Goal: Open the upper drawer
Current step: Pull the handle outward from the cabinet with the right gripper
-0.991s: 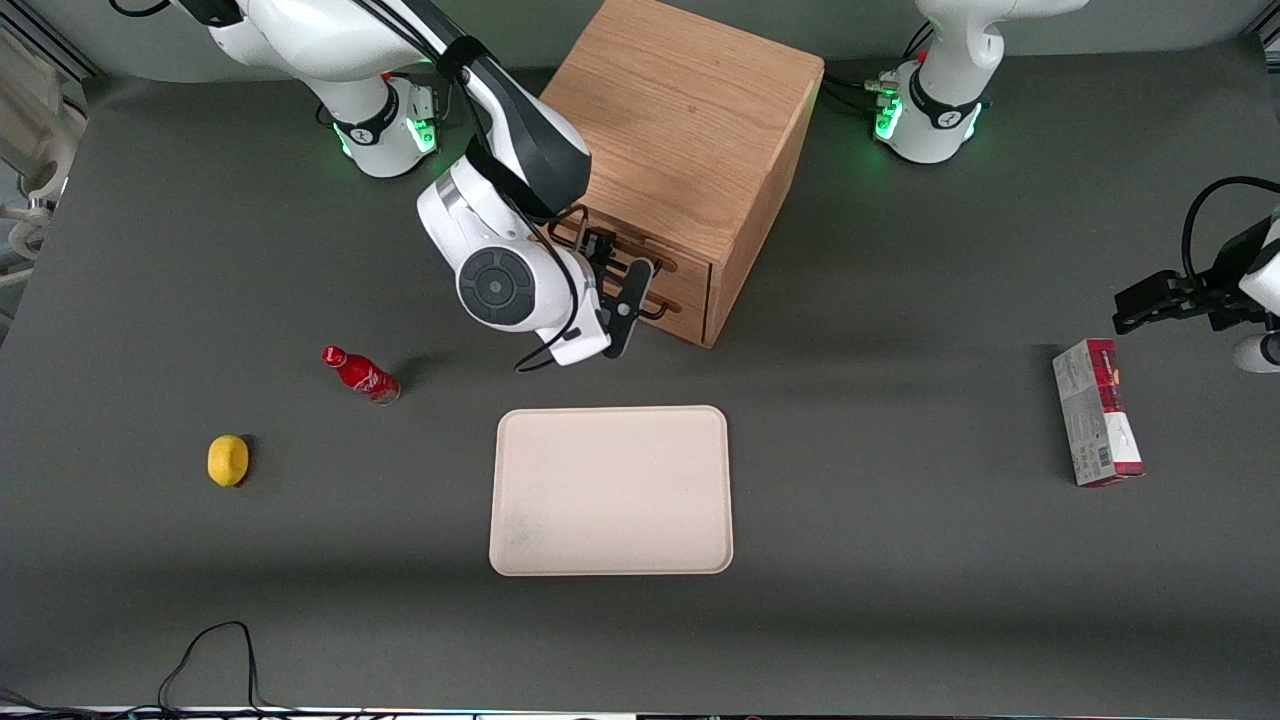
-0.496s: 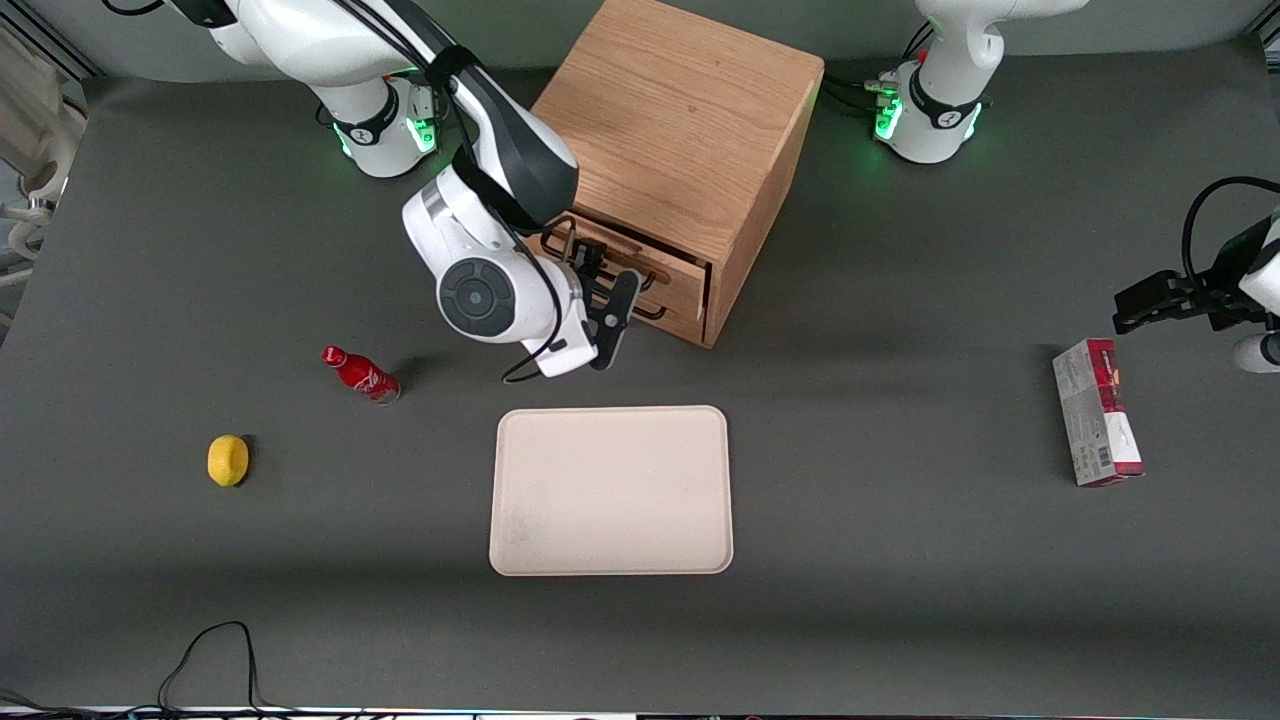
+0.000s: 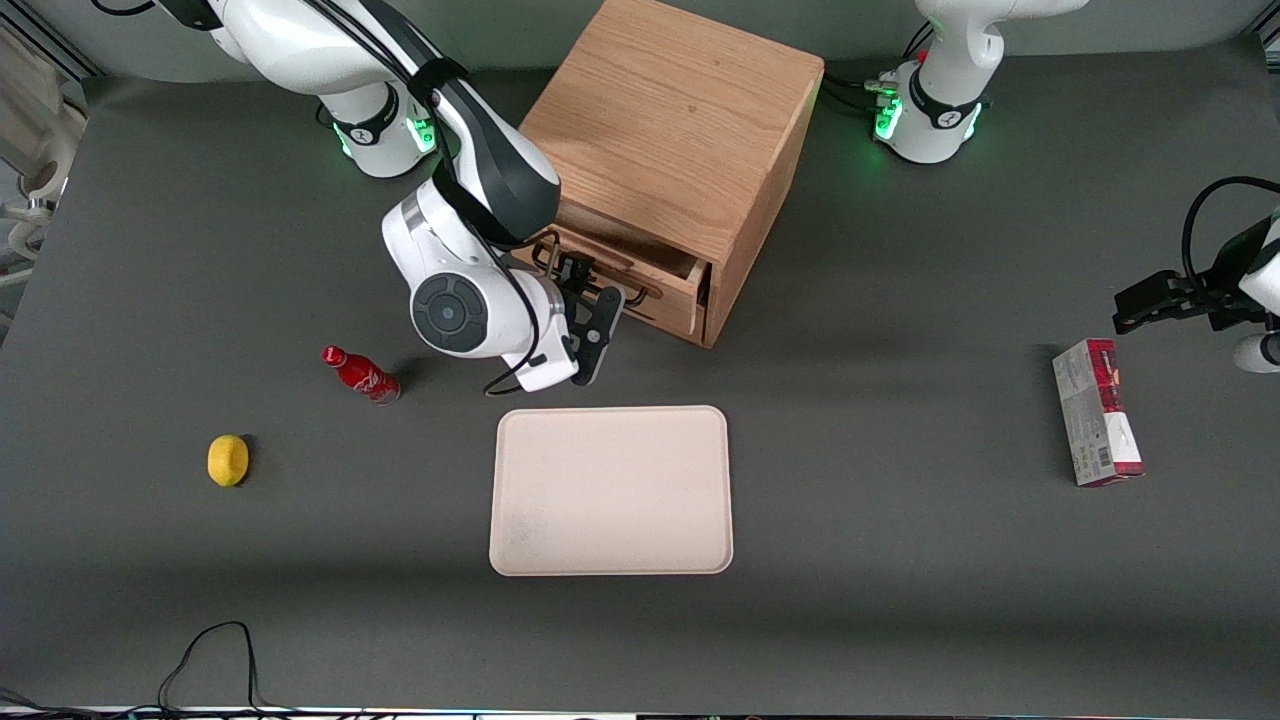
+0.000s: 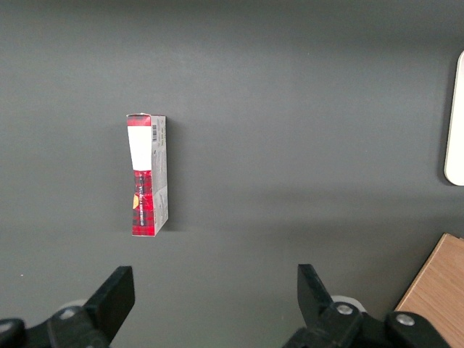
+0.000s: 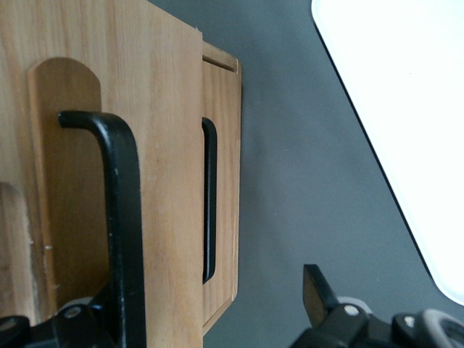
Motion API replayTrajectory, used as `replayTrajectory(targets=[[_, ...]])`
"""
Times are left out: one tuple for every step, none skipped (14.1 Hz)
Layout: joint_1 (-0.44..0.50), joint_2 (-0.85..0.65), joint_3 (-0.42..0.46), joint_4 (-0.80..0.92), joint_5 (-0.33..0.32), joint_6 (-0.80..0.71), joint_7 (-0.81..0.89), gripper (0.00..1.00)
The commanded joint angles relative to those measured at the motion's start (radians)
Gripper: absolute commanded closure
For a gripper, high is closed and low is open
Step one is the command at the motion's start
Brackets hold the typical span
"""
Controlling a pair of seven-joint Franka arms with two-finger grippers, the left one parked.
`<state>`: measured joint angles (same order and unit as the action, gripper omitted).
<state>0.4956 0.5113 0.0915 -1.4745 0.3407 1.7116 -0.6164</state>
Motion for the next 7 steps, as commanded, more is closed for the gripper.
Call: replayTrajectory(targets=[[-0.017,0.019,-0.001,0.026,0.015,0.000,-0.029,0.00],[-0.019,0.026,-0.001,0.040,0.015,0.000,-0.029,0.00],[-0.020,0.036,-0.002,0.068,0.014,0.000,-0.029,0.00],[-0.022,0.039,-0.003,0.078,0.014,0.000,-0.029,0.00],[-0.029,0.041,-0.003,0.079,0.014,0.000,-0.029,0.00],[-0.034,0.047,-0.003,0.080,0.014,0.000,-0.028,0.00],[-0.040,0.049,-0.003,0.082,0.014,0.000,-0.028,0.00]])
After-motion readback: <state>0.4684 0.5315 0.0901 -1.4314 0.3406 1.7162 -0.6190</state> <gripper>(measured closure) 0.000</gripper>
